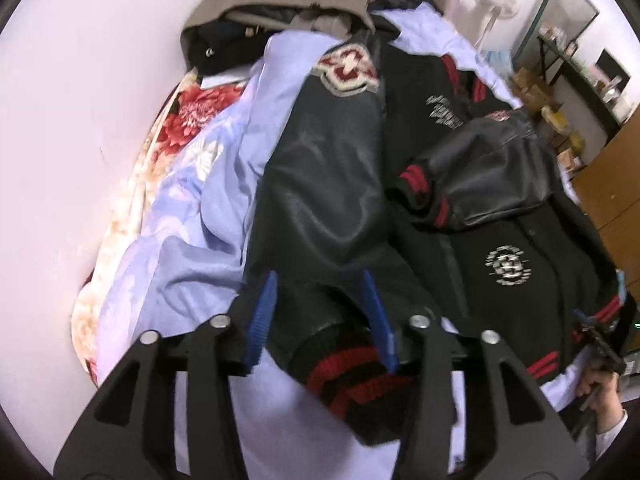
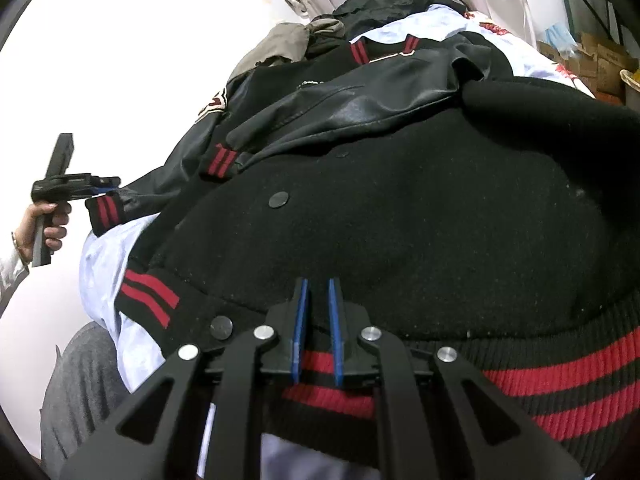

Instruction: Fold large clothes

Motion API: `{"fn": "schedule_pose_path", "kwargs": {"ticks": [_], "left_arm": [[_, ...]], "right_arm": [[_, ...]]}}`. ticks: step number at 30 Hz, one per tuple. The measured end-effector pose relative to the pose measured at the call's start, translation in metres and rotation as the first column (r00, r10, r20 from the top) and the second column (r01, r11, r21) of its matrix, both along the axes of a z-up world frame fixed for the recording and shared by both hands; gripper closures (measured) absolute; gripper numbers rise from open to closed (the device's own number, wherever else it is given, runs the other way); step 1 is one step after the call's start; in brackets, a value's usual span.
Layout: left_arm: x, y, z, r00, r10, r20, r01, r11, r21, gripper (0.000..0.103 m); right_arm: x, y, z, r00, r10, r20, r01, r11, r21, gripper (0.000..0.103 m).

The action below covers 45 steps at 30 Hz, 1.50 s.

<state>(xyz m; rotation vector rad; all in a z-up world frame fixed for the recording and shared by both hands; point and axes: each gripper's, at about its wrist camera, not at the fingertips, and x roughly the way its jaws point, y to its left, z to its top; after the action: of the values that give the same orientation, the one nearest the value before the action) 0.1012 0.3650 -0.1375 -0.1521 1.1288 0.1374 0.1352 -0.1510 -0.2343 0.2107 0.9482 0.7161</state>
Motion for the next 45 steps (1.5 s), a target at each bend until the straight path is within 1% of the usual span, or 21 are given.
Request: {"fn": "schedule_pose_path", "kwargs": {"ticks": [3,6,10,13,15,17,18,19,21,23,26,28,30,33,35,36,39,41,42,43,45], "left_arm": [[0.012,0.001,-0.011,0.997,0.036,-0.064,-0.028,0.991,0.134,0.056],[0.018,0.012,-0.021,0.992,0.062,-0.113,-0.044,0.987,0.155,0.037],[0.020,0.022,-0.031,0.987,0.067,-0.145,-0.052,0.993,0.104,0.036],[0.026,0.015,-0.042,0.985,0.026,-0.173,-0.020,0.999,0.038,0.035],[0.029,0.009,-0.050,0.982,0.032,-0.189,-0.028,0.999,0.025,0.035],[0.033,0.006,-0.056,0.977,0.052,-0.208,-0.049,0.999,0.020,0.044],[0.035,0.004,-0.056,0.977,0.052,-0.206,-0.047,0.998,0.029,0.055],[0.035,0.000,-0.052,0.978,0.052,-0.200,-0.041,0.997,0.060,0.062],[0.035,-0.003,-0.042,0.983,0.050,-0.177,-0.038,0.997,0.069,0.080],[0.031,-0.003,-0.026,0.989,0.052,-0.136,-0.048,0.998,0.032,0.086],[0.025,-0.008,-0.002,0.996,0.035,-0.083,-0.034,0.999,0.021,0.096],[0.021,-0.011,0.012,0.999,0.020,-0.045,-0.020,1.000,-0.007,0.099],[0.018,-0.021,0.028,1.000,-0.030,-0.001,0.030,0.998,-0.061,0.099],[0.020,-0.041,0.036,0.998,-0.065,-0.011,0.065,0.998,0.006,0.099],[0.025,-0.044,0.030,0.997,-0.045,-0.055,0.050,0.995,0.091,0.098],[0.027,-0.041,0.024,0.997,-0.031,-0.076,0.039,0.993,0.108,0.098],[0.026,-0.031,0.009,0.992,-0.015,-0.122,0.025,0.996,0.085,0.096],[0.025,-0.025,-0.002,0.991,0.010,-0.136,0.002,0.996,0.086,0.085],[0.024,-0.022,-0.009,0.989,0.025,-0.143,-0.016,0.998,0.065,0.073],[0.023,-0.020,-0.015,0.988,0.034,-0.154,-0.028,0.999,0.037,0.069],[0.024,-0.021,-0.027,0.983,0.033,-0.178,-0.030,0.999,0.017,0.067]], "right_arm": [[0.000,-0.001,0.000,1.000,0.002,-0.004,-0.002,1.000,0.006,0.092],[0.000,-0.002,0.000,1.000,0.002,-0.003,-0.002,1.000,0.007,0.092],[0.000,-0.002,0.000,1.000,0.004,-0.003,-0.004,1.000,0.010,0.092],[0.000,-0.001,0.000,1.000,0.007,-0.005,-0.007,1.000,0.013,0.092],[0.000,-0.001,0.000,1.000,0.008,-0.005,-0.008,1.000,0.016,0.092],[0.000,-0.002,0.000,1.000,0.008,-0.004,-0.008,1.000,0.018,0.092],[0.000,-0.002,0.000,1.000,0.007,-0.003,-0.007,1.000,0.018,0.092],[-0.001,-0.002,0.001,1.000,0.005,0.001,-0.005,1.000,0.016,0.092],[-0.004,-0.002,0.004,1.000,0.002,0.015,-0.002,1.000,0.010,0.090],[-0.009,-0.001,0.010,0.999,0.004,0.044,-0.003,1.000,-0.012,0.088],[-0.018,0.001,0.021,0.996,0.015,0.091,-0.011,0.999,-0.036,0.082],[-0.024,0.004,0.028,0.992,0.023,0.128,-0.017,0.998,-0.053,0.081],[-0.031,0.010,0.035,0.984,0.041,0.172,-0.028,0.996,-0.082,0.081],[-0.040,0.023,0.040,0.974,0.093,0.207,-0.072,0.991,-0.109,0.076],[-0.044,0.029,0.037,0.970,0.120,0.211,-0.093,0.987,-0.133,0.073],[-0.046,0.031,0.033,0.969,0.135,0.207,-0.106,0.984,-0.143,0.073],[-0.047,0.029,0.027,0.971,0.142,0.190,-0.117,0.984,-0.137,0.072],[-0.044,0.026,0.026,0.975,0.137,0.177,-0.119,0.987,-0.111,0.072],[-0.042,0.023,0.025,0.977,0.130,0.168,-0.115,0.989,-0.096,0.072],[-0.041,0.023,0.025,0.979,0.126,0.161,-0.114,0.990,-0.086,0.072],[-0.039,0.021,0.024,0.982,0.118,0.147,-0.109,0.992,-0.066,0.072]]}}
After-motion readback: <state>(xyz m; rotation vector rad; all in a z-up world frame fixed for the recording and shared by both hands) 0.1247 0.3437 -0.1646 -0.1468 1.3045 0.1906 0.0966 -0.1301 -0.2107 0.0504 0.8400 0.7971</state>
